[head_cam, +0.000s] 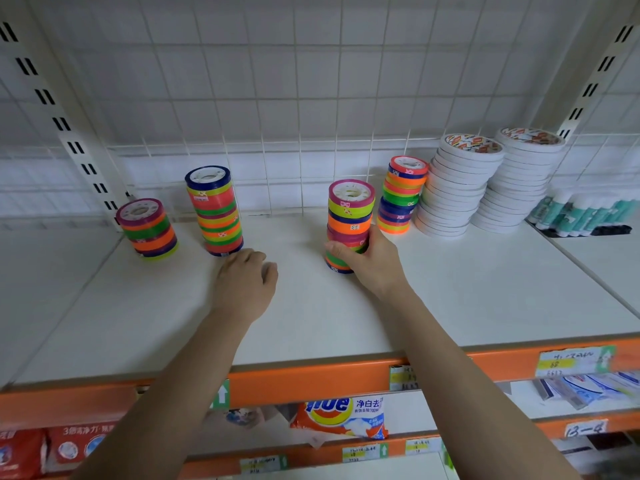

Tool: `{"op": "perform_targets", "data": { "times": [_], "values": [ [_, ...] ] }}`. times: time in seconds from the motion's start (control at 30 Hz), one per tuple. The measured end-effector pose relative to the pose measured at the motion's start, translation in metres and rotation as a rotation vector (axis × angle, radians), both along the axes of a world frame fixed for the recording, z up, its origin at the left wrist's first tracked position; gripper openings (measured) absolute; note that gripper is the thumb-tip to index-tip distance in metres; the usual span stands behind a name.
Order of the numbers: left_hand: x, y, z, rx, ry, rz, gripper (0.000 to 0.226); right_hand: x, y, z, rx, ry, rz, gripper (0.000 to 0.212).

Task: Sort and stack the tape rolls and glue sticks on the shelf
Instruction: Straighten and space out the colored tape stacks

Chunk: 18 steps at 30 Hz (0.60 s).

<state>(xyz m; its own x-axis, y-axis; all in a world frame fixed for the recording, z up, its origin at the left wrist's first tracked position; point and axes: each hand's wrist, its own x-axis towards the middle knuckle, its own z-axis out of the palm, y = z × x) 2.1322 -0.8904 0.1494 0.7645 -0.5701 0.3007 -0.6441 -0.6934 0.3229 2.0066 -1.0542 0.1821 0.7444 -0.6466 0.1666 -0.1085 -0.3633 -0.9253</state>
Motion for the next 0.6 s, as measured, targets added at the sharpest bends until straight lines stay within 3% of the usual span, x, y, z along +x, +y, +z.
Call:
{"op": "perform_targets", "data": {
  "times": [0.3,0.6],
  "values": [
    [-0.002,0.0,0.002,0.012,0.013,-0.006,0.028,0.0,-0.002,-0.007,-0.072,0.101,0.042,0.071],
    [-0.004,0.001,0.005,0.029,0.033,0.008,0.029,0.005,-0.002,-0.01,-0.14,0.14,-0.002,0.07]
  ]
}}
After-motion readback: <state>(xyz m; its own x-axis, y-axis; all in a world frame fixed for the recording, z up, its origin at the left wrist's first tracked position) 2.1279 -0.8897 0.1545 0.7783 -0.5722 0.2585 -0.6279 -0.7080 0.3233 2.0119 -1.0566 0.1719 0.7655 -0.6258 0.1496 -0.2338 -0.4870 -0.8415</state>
